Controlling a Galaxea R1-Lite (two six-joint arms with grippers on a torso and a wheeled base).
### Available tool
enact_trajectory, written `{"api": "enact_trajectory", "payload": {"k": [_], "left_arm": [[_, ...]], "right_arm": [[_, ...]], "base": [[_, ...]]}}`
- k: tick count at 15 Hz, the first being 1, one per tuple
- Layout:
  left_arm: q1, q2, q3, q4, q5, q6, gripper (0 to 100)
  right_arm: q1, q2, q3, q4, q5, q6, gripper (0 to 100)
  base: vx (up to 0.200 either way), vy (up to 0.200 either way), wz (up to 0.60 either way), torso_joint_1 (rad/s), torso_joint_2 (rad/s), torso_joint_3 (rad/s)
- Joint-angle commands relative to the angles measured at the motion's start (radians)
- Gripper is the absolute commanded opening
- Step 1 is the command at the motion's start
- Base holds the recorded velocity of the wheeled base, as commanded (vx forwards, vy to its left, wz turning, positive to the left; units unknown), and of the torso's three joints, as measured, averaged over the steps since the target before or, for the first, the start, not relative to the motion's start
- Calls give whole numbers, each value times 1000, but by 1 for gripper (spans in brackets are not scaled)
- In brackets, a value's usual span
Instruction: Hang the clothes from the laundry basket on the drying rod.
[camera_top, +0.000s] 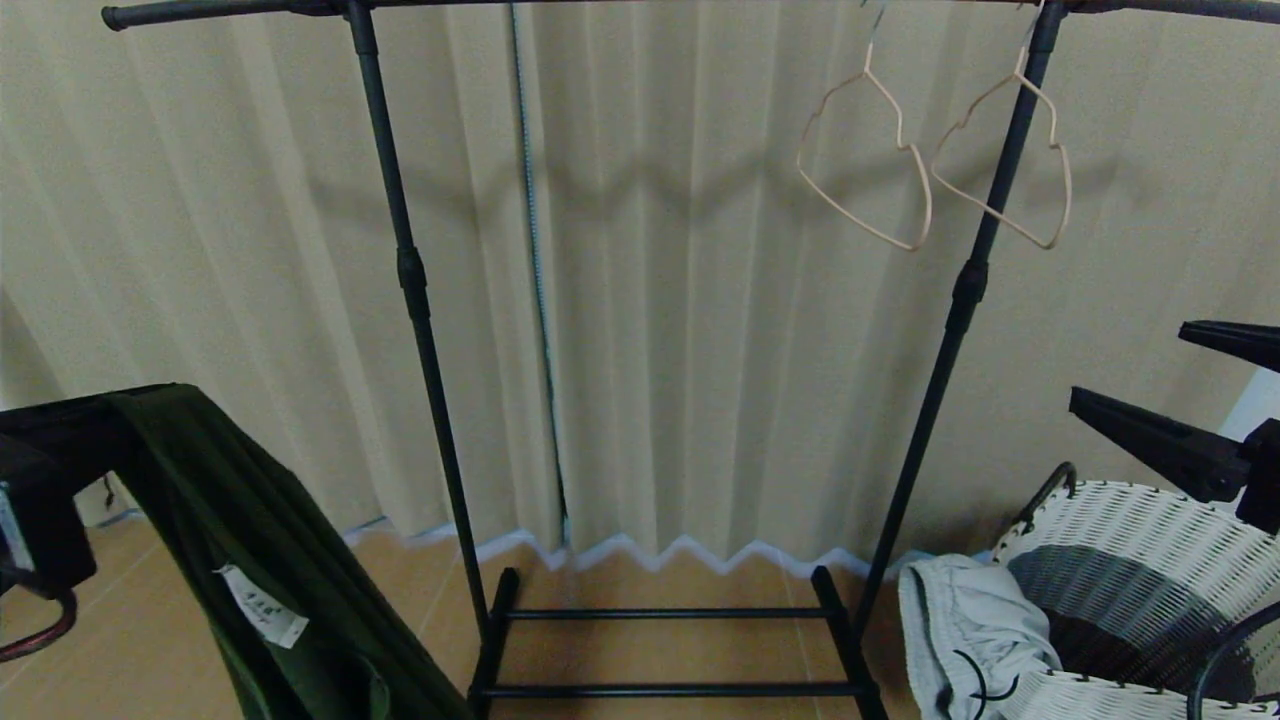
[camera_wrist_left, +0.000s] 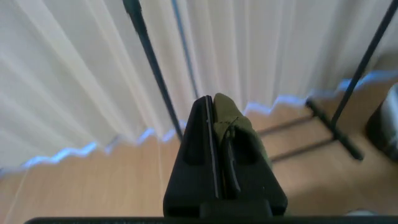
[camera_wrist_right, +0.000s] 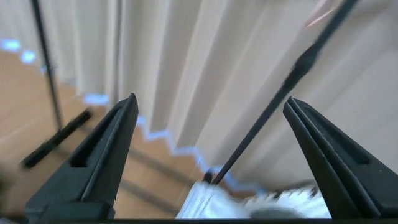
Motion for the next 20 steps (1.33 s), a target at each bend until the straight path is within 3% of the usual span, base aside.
{"api": "enact_trajectory", "payload": {"k": [1,6,8,12,14,20], "left_arm": [[4,-74,23,-47,-18,-6,0],[1,-83,172,-170,-29,-6,0],[5,-66,218,-267,-49,-17,0],[13,-50,223,-273,-57,-17,0],[27,-26,237,-276,-57,-14,0],[28,-20,243,-276,-57,-14,0]], "right_arm": [[-24,-25,39,-44,1,-5,100],[-54,-19,80,-68,9,13,100],[-69,-22,106,-68,11,10,100],[-83,-32,139,-67,9,5,100],[-135,-25,139,-70,11,9,100],[-141,-31,146,-70,9,10,100]], "base": [[0,0,0,0,0,0],[0,0,0,0,0,0],[0,0,0,0,0,0],[0,0,0,0,0,0],[0,0,0,0,0,0],[0,0,0,0,0,0]]}}
